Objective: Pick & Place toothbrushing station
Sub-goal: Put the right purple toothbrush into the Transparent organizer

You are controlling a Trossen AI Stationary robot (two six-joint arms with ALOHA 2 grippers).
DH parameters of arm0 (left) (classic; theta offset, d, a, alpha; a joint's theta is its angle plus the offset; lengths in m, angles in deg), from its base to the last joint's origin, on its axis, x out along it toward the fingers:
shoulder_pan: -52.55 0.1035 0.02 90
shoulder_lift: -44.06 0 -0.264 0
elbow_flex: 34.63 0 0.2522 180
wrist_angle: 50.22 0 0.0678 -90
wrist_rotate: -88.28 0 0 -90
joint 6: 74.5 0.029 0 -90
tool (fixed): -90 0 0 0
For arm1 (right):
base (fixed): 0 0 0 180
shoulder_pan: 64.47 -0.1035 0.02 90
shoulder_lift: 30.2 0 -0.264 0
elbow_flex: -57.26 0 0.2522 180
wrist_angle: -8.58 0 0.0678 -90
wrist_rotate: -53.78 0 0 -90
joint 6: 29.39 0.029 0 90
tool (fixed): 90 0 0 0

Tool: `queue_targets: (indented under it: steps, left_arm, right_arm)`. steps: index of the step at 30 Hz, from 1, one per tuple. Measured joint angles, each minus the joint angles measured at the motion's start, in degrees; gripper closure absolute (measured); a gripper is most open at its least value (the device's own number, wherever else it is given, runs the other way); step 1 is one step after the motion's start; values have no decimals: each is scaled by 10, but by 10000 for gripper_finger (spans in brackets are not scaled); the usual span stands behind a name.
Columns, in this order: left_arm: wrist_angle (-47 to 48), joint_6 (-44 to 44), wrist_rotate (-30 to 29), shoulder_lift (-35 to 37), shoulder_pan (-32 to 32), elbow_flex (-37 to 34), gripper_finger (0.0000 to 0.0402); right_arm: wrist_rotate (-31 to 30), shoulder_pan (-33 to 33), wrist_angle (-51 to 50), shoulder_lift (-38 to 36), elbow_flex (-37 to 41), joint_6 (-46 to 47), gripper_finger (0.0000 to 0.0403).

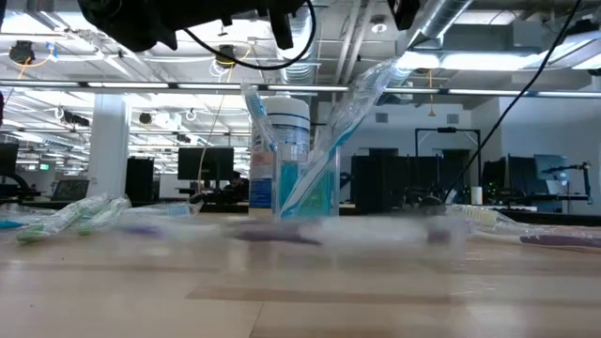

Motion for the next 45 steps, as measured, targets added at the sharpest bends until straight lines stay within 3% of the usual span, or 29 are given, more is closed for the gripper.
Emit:
queue_targets:
  steps: [4, 9, 18, 29, 45]
  left_arm:
    - [6, -11, 4, 0, -7, 0, 374]
    - [4, -21, 63, 4, -16, 0, 358]
    - [52, -57, 142, 10, -56, -1, 366]
    - [161, -72, 144, 9, -138, -1, 385]
    - [307, -291, 130, 9, -210, -1, 399]
  right_arm:
    - [0, -6, -15, 0, 0, 2, 403]
    - [0, -21, -42, 0, 0, 5, 403]
    - [0, -50, -70, 0, 0, 6, 403]
    - [0, -62, -93, 0, 0, 15, 403]
    - [0, -62, -97, 0, -1, 16, 403]
